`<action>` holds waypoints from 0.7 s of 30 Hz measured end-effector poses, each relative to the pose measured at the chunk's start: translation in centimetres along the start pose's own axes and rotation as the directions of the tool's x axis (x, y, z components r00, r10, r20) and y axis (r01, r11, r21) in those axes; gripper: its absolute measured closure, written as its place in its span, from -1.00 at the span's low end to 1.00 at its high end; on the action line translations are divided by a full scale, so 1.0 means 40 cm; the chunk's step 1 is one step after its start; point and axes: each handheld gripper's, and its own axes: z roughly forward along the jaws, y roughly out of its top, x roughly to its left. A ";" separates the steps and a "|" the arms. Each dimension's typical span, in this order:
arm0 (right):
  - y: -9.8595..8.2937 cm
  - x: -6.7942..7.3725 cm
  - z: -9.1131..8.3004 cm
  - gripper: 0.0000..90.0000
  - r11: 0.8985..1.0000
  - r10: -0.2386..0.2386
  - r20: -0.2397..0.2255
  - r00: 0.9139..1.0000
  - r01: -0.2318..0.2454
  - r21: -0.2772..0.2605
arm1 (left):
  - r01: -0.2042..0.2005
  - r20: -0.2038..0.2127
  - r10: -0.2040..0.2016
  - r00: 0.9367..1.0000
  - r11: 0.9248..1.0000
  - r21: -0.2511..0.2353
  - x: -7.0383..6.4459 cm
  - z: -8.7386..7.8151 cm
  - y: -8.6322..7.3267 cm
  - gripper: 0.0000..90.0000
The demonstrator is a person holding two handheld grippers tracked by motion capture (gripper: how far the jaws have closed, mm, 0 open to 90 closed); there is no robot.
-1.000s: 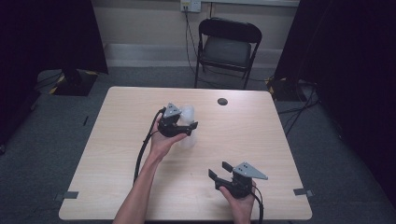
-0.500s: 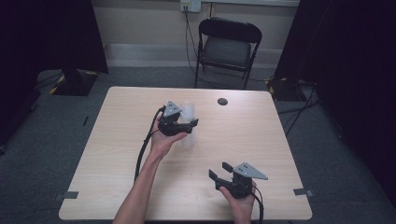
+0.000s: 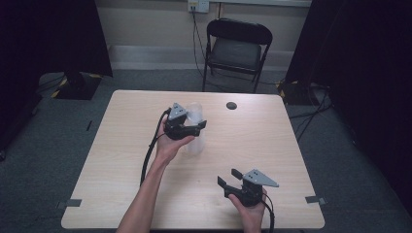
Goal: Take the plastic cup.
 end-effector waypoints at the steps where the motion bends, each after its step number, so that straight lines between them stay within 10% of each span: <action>1: 0.000 0.000 0.000 -0.25 1.000 0.000 0.000 1.000 0.000 0.000 | -0.005 -0.006 0.005 1.000 1.000 0.003 0.000 -0.001 0.001 -0.29; 21: -0.004 -0.008 -0.001 -0.25 1.000 0.003 0.002 1.000 -0.003 -0.001 | -0.007 -0.005 0.006 1.000 0.997 -0.075 -0.011 -0.030 0.052 -0.29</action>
